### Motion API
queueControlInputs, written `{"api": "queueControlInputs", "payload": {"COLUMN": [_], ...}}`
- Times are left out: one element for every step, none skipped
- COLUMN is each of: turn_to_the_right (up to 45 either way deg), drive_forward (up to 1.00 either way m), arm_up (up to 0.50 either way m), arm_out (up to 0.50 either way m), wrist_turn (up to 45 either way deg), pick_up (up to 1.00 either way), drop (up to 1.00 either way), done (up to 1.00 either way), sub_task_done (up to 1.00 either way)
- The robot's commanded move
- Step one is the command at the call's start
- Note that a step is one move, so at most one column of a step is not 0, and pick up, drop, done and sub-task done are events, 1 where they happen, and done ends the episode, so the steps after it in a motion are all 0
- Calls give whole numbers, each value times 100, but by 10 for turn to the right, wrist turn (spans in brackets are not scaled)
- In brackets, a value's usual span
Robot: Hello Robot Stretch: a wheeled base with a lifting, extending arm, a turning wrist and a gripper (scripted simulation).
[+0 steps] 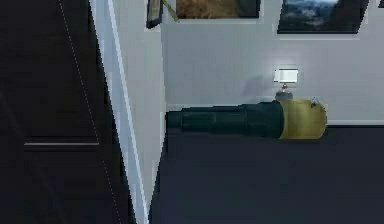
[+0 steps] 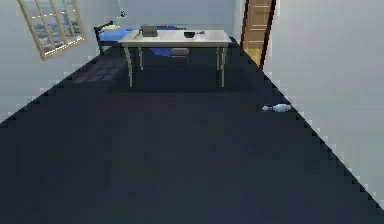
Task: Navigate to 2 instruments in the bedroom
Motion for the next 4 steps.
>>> {"api": "queueControlInputs", "payload": {"turn_to_the_right": [210, 30, 0, -240], "drive_forward": [0, 0, 60, 0], "arm_up": [0, 0, 0, 0], "arm_out": [0, 0, 0, 0], "wrist_turn": [0, 0, 0, 0], "pick_up": [0, 0, 0, 0], "drop": [0, 0, 0, 0], "done": [0, 0, 0, 0], "sub_task_done": [0, 0, 0, 0]}}
